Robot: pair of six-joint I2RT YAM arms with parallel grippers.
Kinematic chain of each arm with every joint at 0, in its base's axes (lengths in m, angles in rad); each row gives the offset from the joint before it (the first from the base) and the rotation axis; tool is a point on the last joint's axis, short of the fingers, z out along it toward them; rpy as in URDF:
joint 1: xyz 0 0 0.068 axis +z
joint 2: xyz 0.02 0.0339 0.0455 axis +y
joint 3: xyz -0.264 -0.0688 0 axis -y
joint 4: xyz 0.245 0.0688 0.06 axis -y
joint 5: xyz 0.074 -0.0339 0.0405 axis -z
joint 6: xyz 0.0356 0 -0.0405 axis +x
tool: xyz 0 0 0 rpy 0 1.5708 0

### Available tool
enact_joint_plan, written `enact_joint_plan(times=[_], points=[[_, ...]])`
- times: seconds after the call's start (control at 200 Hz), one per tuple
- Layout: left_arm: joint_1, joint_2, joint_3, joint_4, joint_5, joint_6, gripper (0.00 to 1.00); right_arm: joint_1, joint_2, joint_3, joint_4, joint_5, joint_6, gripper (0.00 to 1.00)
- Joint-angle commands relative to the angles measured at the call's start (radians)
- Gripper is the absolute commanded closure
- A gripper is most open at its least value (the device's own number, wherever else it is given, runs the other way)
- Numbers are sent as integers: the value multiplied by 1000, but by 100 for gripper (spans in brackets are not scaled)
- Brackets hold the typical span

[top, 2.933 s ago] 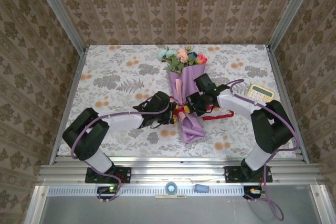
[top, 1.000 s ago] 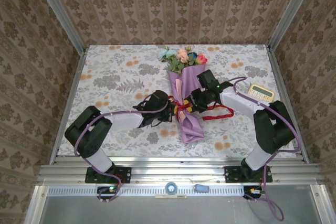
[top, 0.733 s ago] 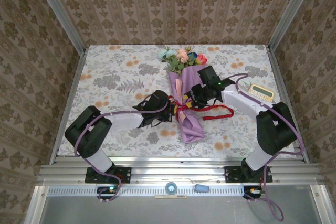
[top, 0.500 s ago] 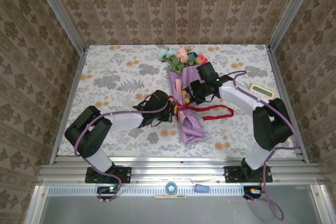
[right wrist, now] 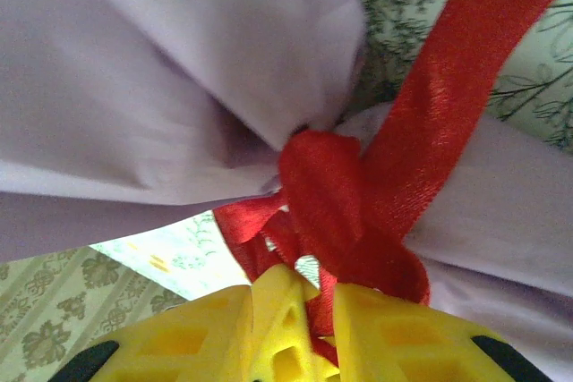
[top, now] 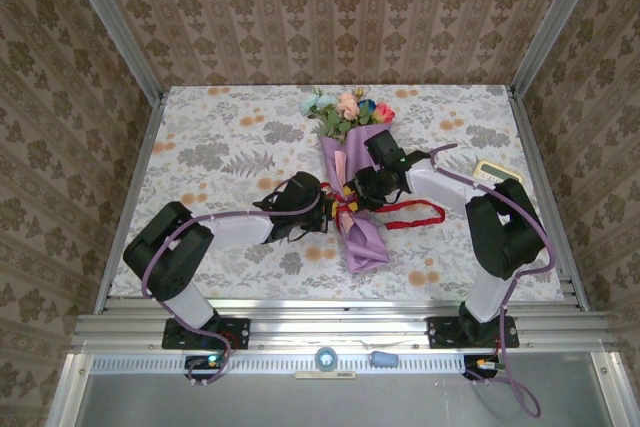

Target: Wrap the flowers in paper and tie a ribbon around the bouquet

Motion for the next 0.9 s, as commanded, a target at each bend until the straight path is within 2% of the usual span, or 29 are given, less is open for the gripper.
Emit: enact_joint_plan(times=[0.0, 0.5, 0.9], points=[[4, 9, 14, 8, 3, 4, 100, 6, -41, -30, -15, 0, 26, 69], [7, 7, 23, 10, 11, 11, 100, 15, -3, -21, 20, -2, 46, 69], [3, 3, 25, 7, 11, 20, 100, 15, 48, 31, 9, 7, 31, 73]])
